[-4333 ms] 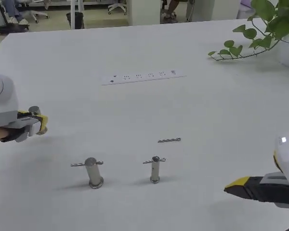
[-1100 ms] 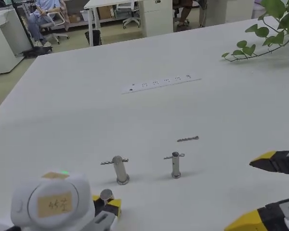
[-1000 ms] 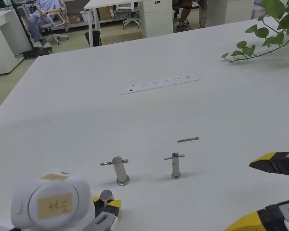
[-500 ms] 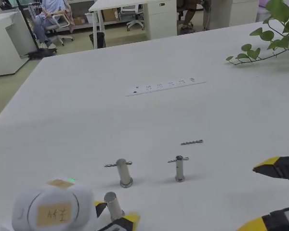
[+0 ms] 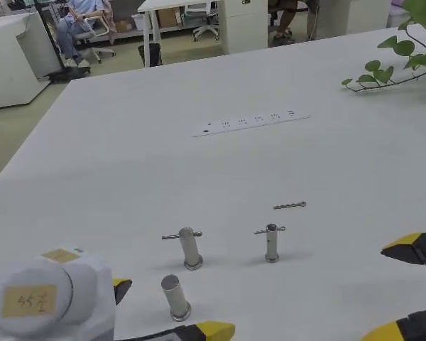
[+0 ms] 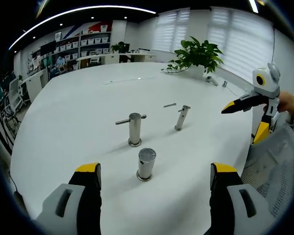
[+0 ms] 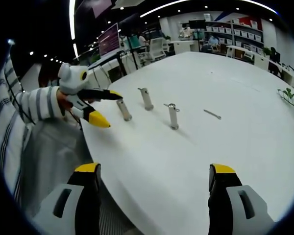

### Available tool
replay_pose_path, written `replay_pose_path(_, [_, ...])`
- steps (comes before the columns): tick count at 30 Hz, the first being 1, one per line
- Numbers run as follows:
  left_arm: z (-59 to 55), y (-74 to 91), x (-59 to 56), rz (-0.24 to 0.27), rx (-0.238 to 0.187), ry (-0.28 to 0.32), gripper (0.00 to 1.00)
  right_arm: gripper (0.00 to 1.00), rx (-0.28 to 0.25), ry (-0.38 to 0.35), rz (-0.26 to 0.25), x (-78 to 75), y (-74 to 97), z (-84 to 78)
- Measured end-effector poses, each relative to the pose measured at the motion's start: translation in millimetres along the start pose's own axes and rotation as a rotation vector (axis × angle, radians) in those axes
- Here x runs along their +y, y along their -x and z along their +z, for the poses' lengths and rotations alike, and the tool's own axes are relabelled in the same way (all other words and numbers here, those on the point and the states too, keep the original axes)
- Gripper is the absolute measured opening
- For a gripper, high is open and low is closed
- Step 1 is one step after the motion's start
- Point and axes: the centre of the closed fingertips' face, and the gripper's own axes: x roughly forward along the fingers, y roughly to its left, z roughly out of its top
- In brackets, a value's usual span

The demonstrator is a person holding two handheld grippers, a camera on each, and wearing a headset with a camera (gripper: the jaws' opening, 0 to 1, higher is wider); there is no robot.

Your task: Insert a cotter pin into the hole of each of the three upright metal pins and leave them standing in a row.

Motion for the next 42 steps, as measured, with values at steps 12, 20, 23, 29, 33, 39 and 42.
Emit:
replay_pose_path(12, [-2.4, 23.5, -16.7, -0.133, 0.027, 0.046, 0.99, 0.92, 0.041, 0.029, -0.005, -6.3, 1.4, 0.8])
replay_pose_path(20, [-9.6, 28.3, -24.1, -0.181, 0.042, 0.035, 0.99, 0.91, 0.085, 0.076, -0.01, -18.8, 3.0, 10.8])
replay_pose_path(23, [-11.3, 29.2, -24.9, -0.193, 0.04, 0.03, 0.99, 0.9, 0.106, 0.1, -0.015, -25.6, 4.2, 15.0])
replay_pose_path(29, [-10.6, 32.0, -21.3, -0.192, 0.02, 0.058, 0.99, 0.88, 0.174, 0.163, -0.025, -42.3, 5.1, 21.5])
replay_pose_path(33, [-10.1, 34.3, -19.3, -0.192, 0.01, 0.059, 0.99, 0.85, 0.216, 0.202, -0.025, -54.2, 2.4, 28.1])
replay_pose_path(39, [-12.7, 36.4, -17.7, -0.19, 0.011, 0.066, 0.98, 0.81, 0.26, 0.233, -0.024, -73.1, -6.4, 36.5])
replay_pose_path(42, [-12.4, 38.4, -17.3, -0.191, 0.005, 0.079, 0.98, 0.79, 0.289, 0.241, -0.022, -81.5, -11.9, 38.2])
